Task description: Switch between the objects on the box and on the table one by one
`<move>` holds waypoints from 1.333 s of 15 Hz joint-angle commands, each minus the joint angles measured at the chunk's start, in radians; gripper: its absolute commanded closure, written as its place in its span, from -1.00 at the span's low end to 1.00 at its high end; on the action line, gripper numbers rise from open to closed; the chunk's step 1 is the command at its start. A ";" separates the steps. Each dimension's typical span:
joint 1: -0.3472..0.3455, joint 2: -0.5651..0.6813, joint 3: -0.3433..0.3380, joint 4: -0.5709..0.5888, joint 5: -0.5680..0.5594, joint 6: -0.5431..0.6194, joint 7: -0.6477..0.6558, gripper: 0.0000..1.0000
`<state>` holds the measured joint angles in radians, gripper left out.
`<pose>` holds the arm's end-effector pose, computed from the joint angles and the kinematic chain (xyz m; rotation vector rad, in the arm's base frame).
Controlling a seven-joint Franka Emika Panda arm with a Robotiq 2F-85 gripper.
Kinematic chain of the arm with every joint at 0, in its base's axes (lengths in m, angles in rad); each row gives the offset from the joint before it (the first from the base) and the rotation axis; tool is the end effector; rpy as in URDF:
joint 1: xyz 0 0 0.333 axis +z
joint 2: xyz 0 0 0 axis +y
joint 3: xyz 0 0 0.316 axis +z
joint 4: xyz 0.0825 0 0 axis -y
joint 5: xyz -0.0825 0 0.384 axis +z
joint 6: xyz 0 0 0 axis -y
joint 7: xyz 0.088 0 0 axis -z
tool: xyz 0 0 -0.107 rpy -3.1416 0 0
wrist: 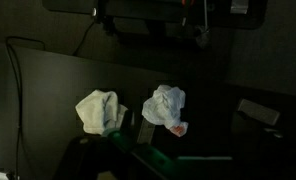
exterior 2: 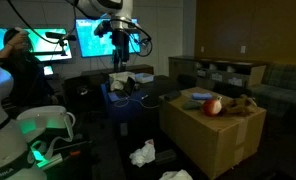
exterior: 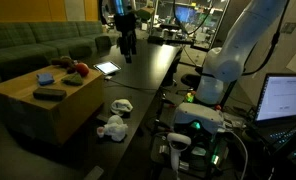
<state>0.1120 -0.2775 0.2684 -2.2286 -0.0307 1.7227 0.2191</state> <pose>0.4102 0.1667 0.4651 2.9520 0.2234 -0.2950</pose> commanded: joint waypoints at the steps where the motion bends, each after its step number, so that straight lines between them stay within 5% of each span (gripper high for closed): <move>1: 0.020 0.002 -0.018 0.004 -0.005 -0.002 0.005 -1.00; 11: 0.001 0.103 -0.052 0.067 -0.077 0.045 -0.032 -1.00; 20: -0.004 0.404 -0.130 0.345 -0.218 0.168 -0.164 -1.00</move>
<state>0.1035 0.0102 0.1533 -2.0229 -0.2093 1.8821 0.1051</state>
